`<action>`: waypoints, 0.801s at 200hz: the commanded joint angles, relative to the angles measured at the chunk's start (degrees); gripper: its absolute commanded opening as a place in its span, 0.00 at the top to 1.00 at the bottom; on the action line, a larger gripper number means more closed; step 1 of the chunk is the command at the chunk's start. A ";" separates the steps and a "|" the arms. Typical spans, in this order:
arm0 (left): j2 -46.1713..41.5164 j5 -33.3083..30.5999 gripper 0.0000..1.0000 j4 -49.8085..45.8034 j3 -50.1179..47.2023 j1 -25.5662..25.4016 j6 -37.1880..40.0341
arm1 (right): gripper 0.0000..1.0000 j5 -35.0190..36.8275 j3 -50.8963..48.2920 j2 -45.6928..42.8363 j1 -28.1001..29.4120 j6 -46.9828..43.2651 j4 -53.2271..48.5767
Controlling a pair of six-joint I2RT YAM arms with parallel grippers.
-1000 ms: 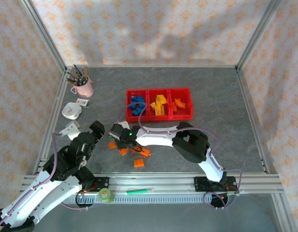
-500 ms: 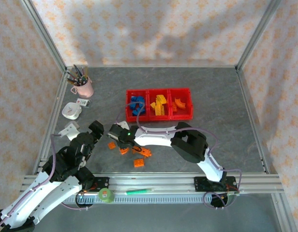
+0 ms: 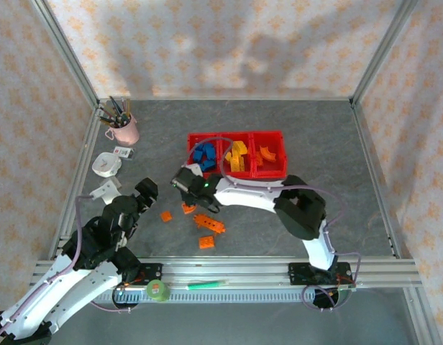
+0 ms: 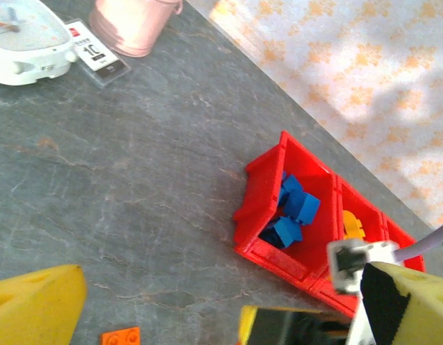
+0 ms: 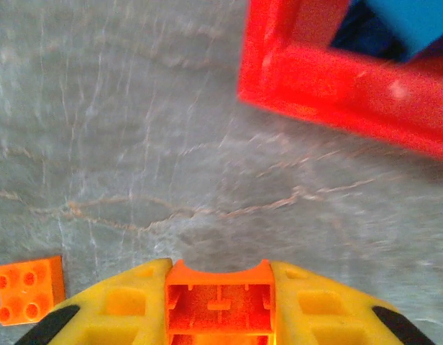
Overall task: Sort the legos into containers by color
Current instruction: Pick up the lego from the bottom-center of the table, then place the lego in the container.
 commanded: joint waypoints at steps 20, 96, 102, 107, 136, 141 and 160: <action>3.84 5.41 0.01 6.34 2.47 -0.36 5.32 | 0.73 2.68 -4.73 -9.89 -3.87 0.31 1.10; 14.25 17.50 0.01 20.63 3.91 -0.36 13.10 | 0.73 1.94 -11.90 -22.58 -17.21 -2.47 0.50; 15.21 18.03 0.01 21.56 4.03 -0.36 13.41 | 0.73 1.94 -12.10 -23.09 -18.48 -2.86 0.53; 15.97 18.60 0.01 22.26 4.18 -0.36 13.67 | 0.73 1.94 -12.26 -23.37 -19.53 -3.14 0.57; 20.40 20.37 0.01 26.01 4.91 -0.36 14.66 | 0.73 1.14 -12.22 -23.67 -25.90 -4.93 0.97; 21.15 20.64 0.01 26.55 5.09 -0.36 14.67 | 0.73 0.86 -12.07 -23.45 -27.07 -5.17 1.04; 23.45 21.27 0.01 28.95 5.26 -0.36 14.76 | 0.73 0.66 -11.17 -22.21 -31.40 -6.04 1.39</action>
